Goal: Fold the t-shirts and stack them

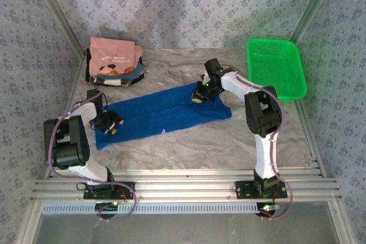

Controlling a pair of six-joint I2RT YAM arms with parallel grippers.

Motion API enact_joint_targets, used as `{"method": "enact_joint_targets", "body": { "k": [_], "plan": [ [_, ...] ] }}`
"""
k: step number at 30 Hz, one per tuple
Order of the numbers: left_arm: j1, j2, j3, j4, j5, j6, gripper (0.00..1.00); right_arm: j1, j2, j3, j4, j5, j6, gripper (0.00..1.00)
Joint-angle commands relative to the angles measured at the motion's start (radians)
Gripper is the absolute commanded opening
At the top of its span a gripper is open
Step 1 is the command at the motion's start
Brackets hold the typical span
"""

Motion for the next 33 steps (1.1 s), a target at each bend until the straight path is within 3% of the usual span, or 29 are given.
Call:
{"method": "enact_joint_targets", "body": {
  "k": [1,7,14,19,25,30,33],
  "plan": [
    [0.006,0.056,-0.013,0.024,-0.016,0.032,0.43,-0.002,0.048,0.072,-0.025,-0.022,-0.002,0.00],
    [0.007,0.062,-0.013,0.025,-0.008,0.037,0.43,-0.002,0.136,0.191,-0.009,-0.048,0.004,0.00],
    [0.007,0.055,-0.020,0.019,-0.007,0.043,0.44,-0.015,0.198,0.286,0.109,-0.110,0.047,0.41],
    [0.006,0.043,-0.031,0.017,-0.013,0.040,0.45,-0.047,0.121,0.274,0.088,-0.100,-0.003,0.48],
    [0.007,0.025,-0.036,0.018,-0.015,0.034,0.46,-0.098,-0.043,0.117,0.021,-0.096,-0.005,0.42],
    [0.007,0.023,-0.035,0.025,-0.010,0.027,0.46,-0.087,-0.079,-0.044,0.079,-0.092,0.026,0.14],
    [0.006,0.019,-0.033,0.019,-0.008,0.029,0.46,-0.079,-0.047,-0.071,0.101,-0.075,0.047,0.06]
  ]
}}
